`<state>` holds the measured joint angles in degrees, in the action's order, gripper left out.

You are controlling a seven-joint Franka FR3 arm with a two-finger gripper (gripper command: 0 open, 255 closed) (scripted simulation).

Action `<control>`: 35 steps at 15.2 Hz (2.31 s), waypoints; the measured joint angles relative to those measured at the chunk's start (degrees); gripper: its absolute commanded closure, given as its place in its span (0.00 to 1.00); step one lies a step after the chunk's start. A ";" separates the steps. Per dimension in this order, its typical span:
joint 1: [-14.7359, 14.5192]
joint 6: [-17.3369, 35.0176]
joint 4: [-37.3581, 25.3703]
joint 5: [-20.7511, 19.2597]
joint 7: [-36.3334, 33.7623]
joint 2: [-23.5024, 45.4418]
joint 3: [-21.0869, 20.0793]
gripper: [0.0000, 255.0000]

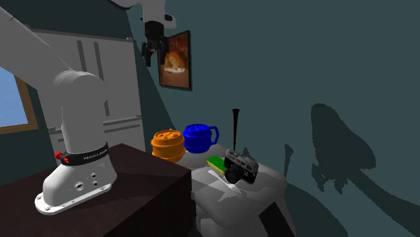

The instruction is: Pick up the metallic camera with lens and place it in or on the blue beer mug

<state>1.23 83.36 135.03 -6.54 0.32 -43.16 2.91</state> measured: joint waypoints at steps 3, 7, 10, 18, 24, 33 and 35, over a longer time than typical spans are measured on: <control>0.43 2.13 1.61 -0.72 1.02 0.03 1.31 0.00; 1.90 8.93 7.08 -2.94 4.04 -0.33 5.40 0.00; 3.31 15.05 10.70 -5.08 6.94 0.76 9.35 0.00; 5.65 32.07 16.00 -8.38 13.92 9.02 19.39 0.00; 5.32 45.56 16.44 -7.30 21.59 19.97 28.32 0.00; -0.73 62.15 9.92 17.44 46.88 45.48 39.82 0.00; 1.09 62.86 6.24 27.72 55.37 52.59 38.20 0.00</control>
<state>2.32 146.23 141.27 21.18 55.69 9.43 41.10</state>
